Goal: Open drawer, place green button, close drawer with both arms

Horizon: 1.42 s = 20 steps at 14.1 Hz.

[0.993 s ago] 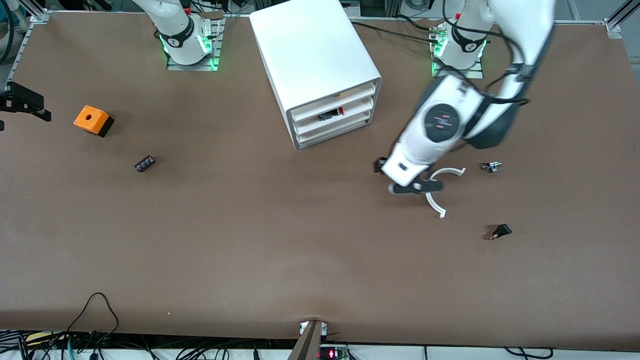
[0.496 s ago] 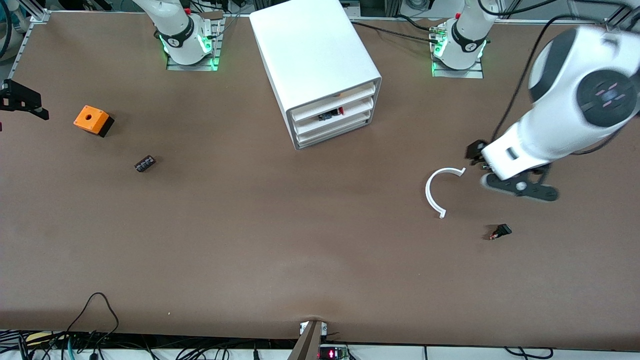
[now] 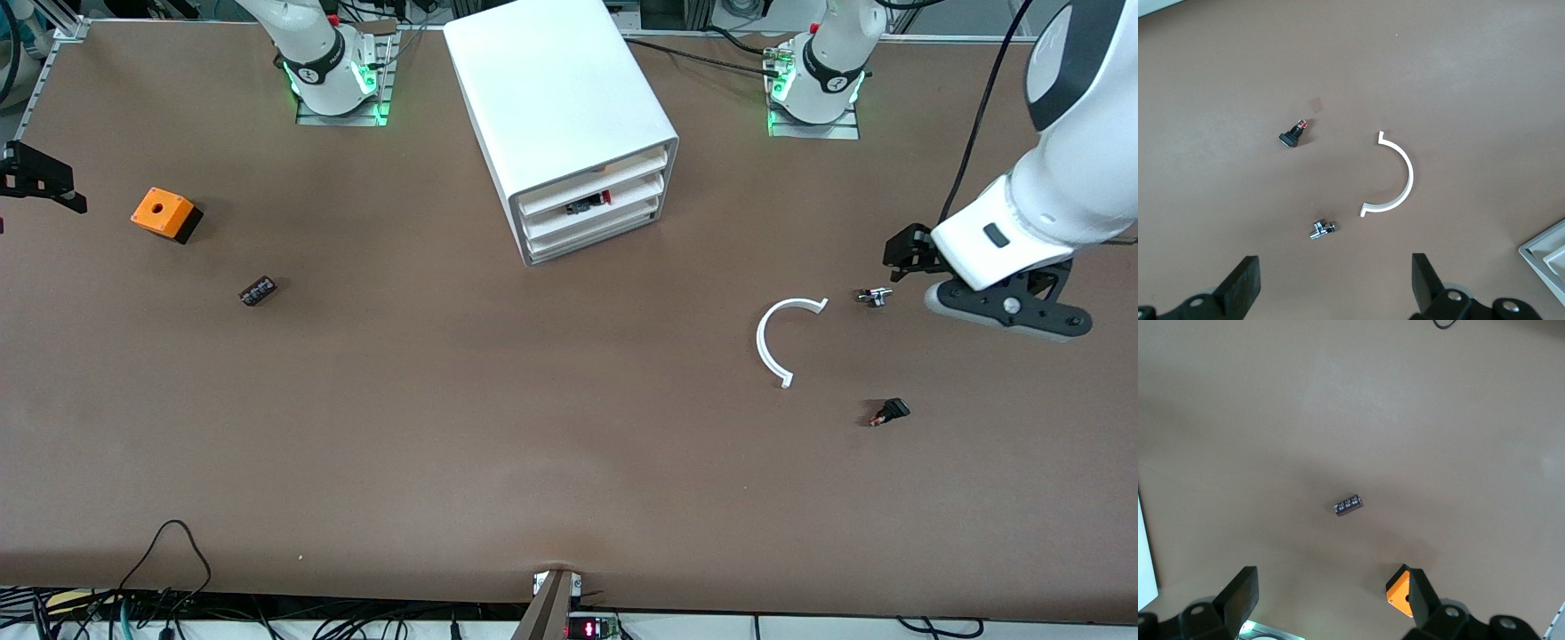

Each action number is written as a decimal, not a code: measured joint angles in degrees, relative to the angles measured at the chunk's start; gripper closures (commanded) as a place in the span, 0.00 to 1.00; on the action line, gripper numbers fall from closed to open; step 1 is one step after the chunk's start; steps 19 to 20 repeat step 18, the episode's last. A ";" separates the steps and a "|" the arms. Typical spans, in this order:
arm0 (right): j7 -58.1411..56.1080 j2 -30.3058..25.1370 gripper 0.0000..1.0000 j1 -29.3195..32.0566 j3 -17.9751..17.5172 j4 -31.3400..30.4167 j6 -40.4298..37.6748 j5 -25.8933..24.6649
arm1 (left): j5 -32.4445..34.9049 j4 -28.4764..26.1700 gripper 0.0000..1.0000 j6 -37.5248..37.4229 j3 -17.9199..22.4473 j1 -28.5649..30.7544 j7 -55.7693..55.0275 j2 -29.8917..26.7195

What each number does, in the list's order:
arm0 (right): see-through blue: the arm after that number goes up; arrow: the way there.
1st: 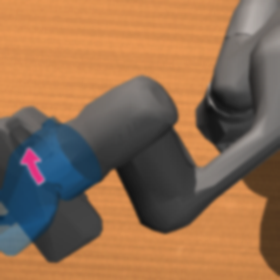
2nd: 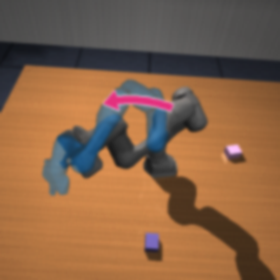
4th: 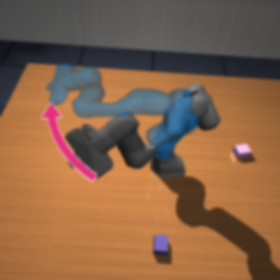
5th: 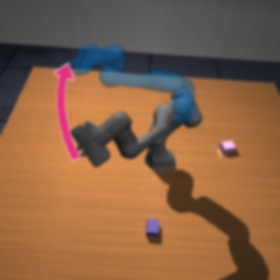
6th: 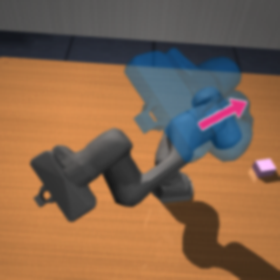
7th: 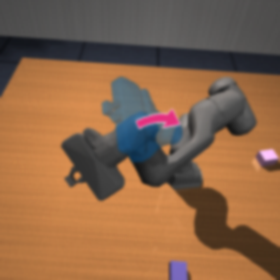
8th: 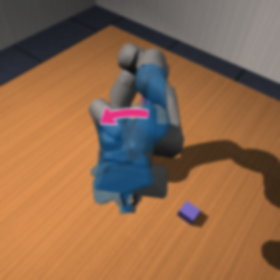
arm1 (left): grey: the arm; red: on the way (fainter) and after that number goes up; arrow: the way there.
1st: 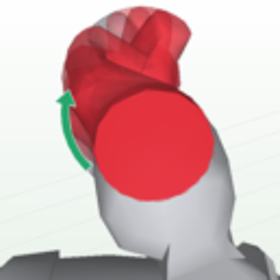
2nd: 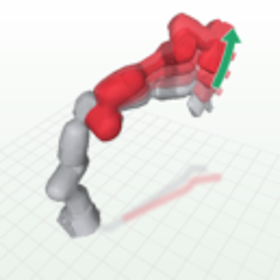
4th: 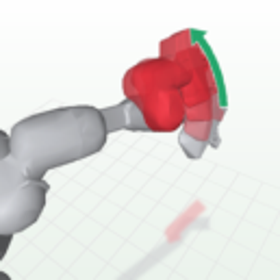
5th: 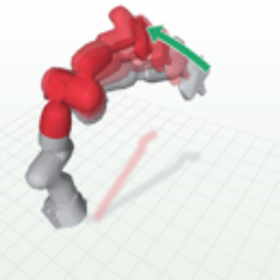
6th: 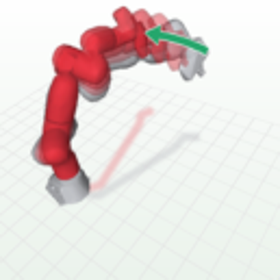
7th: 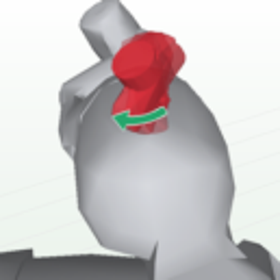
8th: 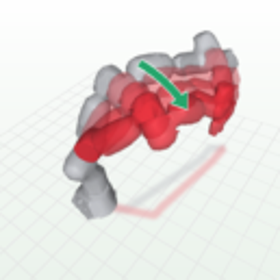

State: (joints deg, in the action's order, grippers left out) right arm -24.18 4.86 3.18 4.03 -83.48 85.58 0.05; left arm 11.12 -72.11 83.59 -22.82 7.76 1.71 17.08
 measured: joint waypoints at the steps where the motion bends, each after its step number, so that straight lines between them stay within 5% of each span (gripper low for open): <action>1: -0.02 0.01 0.00 0.00 0.00 0.00 0.00 0.01 | -1.30 -1.10 0.00 0.68 -0.02 0.64 -0.24 -0.89; 8: -0.22 0.10 0.00 0.00 -0.01 0.00 0.00 0.03 | -8.24 -20.42 0.00 10.36 -0.14 5.06 -2.40 -13.94; 20: -0.43 0.11 0.00 0.00 -0.01 -0.01 0.00 0.03 | -8.48 -21.45 0.00 10.88 0.87 5.08 -2.32 -14.74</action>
